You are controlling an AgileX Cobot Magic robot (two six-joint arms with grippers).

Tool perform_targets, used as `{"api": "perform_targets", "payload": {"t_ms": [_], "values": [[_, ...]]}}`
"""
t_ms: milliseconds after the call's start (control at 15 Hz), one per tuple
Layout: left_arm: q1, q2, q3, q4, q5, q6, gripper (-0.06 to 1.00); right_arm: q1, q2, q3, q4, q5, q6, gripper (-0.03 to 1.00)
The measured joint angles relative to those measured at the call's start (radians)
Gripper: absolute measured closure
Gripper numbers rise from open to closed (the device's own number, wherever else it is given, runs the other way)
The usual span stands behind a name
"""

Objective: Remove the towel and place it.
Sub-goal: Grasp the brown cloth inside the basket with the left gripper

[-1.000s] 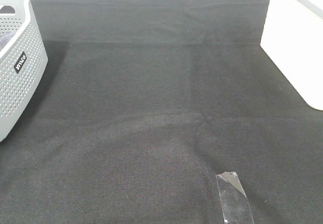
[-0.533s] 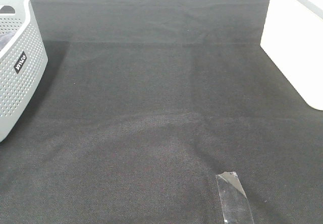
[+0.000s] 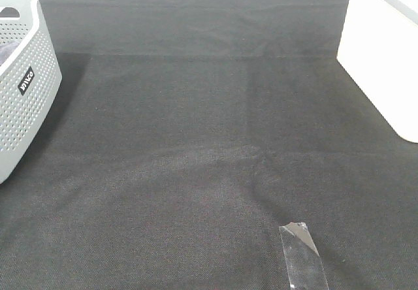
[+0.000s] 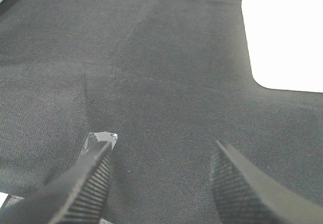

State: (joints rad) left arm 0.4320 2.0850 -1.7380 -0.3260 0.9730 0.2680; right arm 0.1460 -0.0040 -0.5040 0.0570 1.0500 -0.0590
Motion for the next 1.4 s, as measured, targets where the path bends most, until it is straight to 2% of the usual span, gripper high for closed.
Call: {"api": "perform_targets", "payload": {"t_ms": [67, 133, 200, 400, 667, 1200, 1400], "values": [[0.000, 0.000, -0.019, -0.001, 0.001, 0.000, 0.82, 0.000, 0.000, 0.000, 0.000, 0.000, 0.000, 0.41], [0.000, 0.000, -0.029, -0.001, 0.000, 0.001, 0.91, 0.000, 0.000, 0.000, 0.000, 0.000, 0.000, 0.41], [0.000, 0.000, -0.037, -0.001, -0.005, 0.002, 0.94, 0.000, 0.000, 0.000, 0.000, 0.000, 0.000, 0.41], [-0.008, -0.002, -0.038, 0.008, -0.021, 0.007, 0.94, 0.000, 0.000, 0.000, 0.000, 0.000, 0.000, 0.41], [-0.075, -0.079, -0.038, 0.022, -0.049, 0.051, 0.94, 0.000, 0.000, 0.000, 0.000, 0.000, 0.000, 0.41], [-0.145, -0.280, -0.038, 0.053, -0.048, 0.042, 0.94, 0.000, 0.000, 0.000, 0.000, 0.000, 0.000, 0.41], [-0.188, -0.379, -0.038, 0.120, -0.051, 0.001, 0.94, 0.000, 0.006, 0.000, 0.033, 0.000, -0.001, 0.41]]}}
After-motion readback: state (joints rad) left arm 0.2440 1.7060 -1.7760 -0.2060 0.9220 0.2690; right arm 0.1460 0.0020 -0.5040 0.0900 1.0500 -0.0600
